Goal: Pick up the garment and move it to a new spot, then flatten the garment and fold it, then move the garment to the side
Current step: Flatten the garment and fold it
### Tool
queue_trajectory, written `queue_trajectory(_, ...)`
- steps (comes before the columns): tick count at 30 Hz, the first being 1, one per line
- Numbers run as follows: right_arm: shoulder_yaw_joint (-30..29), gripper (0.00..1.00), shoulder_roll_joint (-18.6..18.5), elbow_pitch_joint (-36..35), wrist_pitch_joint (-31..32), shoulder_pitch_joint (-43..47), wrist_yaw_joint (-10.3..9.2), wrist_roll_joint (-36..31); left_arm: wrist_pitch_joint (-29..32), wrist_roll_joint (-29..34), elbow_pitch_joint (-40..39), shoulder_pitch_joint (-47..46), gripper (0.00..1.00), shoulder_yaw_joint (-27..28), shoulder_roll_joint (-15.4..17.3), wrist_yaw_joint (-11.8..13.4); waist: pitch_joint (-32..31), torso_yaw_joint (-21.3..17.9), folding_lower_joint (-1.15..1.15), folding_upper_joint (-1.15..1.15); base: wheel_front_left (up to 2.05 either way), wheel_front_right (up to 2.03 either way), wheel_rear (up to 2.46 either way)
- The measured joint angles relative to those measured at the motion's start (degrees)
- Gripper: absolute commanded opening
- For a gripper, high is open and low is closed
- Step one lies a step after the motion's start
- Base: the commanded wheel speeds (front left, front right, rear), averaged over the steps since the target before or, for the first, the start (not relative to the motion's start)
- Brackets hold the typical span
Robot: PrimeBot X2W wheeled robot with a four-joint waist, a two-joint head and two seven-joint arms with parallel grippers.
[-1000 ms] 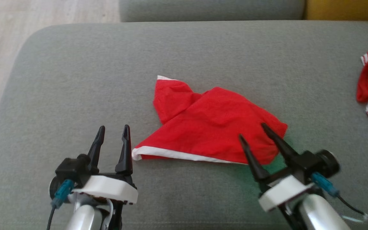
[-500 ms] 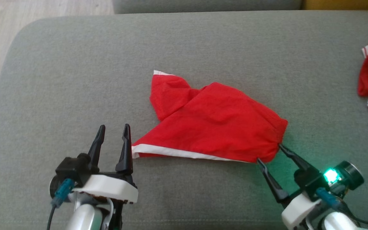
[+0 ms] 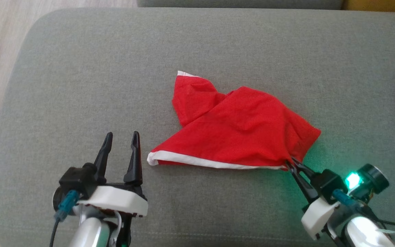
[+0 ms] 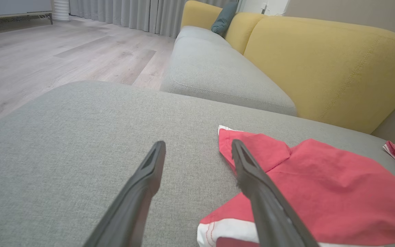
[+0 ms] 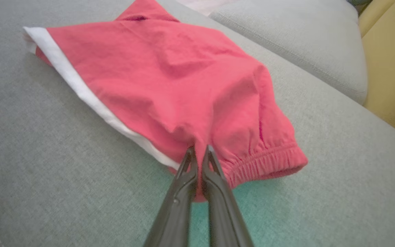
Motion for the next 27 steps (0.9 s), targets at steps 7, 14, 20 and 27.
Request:
queue_trajectory(7,-1.0,0.00,0.2,-3.9,-0.5,-1.9,0.00,1.5,0.0,0.0,0.1,-0.1,1.00,-0.1,0.0,0.0,-0.4,0.6,0.00,0.00,0.00,0.00,0.00)
queue_trajectory(14,-3.2,0.00,0.8,-3.6,1.5,-7.0,0.00,2.8,0.0,-0.2,0.1,-0.1,1.00,-0.5,0.0,0.1,-0.5,3.4,0.00,0.00,0.00,0.00,0.00)
queue_trajectory(20,-4.6,0.00,1.9,3.9,2.2,-13.6,0.00,5.1,0.0,-0.8,0.0,-0.1,1.00,-1.0,0.0,0.2,-0.2,6.2,0.00,0.00,0.00,0.00,0.00)
queue_trajectory(27,-5.1,0.00,2.7,17.9,2.6,-21.5,0.01,6.9,0.0,-1.6,0.0,-0.2,1.00,-2.2,0.0,0.6,0.4,9.8,0.00,0.00,0.00,0.00,0.00)
